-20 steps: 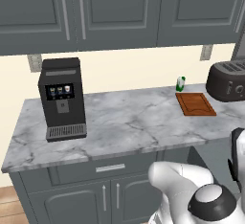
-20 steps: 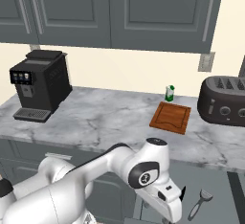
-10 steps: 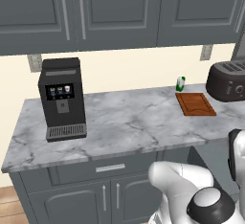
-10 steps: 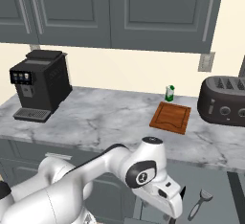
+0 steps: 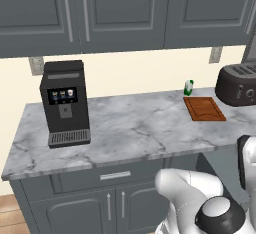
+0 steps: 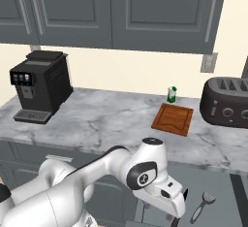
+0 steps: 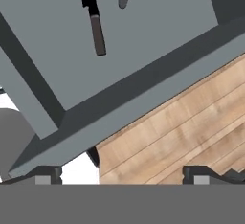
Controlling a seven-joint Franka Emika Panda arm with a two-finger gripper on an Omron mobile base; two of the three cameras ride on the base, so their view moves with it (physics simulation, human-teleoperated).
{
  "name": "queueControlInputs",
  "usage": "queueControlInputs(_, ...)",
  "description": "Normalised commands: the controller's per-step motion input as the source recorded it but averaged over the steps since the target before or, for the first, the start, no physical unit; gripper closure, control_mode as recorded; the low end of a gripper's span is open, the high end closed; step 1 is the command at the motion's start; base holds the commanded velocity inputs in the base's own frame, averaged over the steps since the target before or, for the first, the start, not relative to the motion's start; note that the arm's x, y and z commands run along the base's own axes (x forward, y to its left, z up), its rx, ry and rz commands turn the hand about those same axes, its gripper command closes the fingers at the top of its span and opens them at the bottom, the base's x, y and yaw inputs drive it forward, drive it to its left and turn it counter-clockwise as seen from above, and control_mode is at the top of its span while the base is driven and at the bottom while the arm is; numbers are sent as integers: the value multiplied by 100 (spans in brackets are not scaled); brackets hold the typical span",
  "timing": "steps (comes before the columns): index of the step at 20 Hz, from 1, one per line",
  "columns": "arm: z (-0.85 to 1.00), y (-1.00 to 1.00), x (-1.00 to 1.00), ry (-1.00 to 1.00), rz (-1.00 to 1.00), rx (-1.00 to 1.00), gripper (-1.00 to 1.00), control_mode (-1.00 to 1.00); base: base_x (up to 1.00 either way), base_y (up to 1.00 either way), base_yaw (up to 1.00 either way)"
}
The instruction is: Open the drawer on the right and place the cutting tools on the cutting board.
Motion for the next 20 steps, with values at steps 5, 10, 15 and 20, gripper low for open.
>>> queueControlInputs(5, 0, -12, 0, 0, 3, 0, -100, -100, 0, 0, 0)
queueControlInputs(10, 0, -22, 0, -3, 3, 0, -100, -100, 0, 0, 0)
queueControlInputs(15, -1, -22, 2, -4, 1, 0, -100, -100, 0, 0, 0)
queueControlInputs(20, -2, -20, 11, -6, 2, 1, -100, -100, 0, 0, 0)
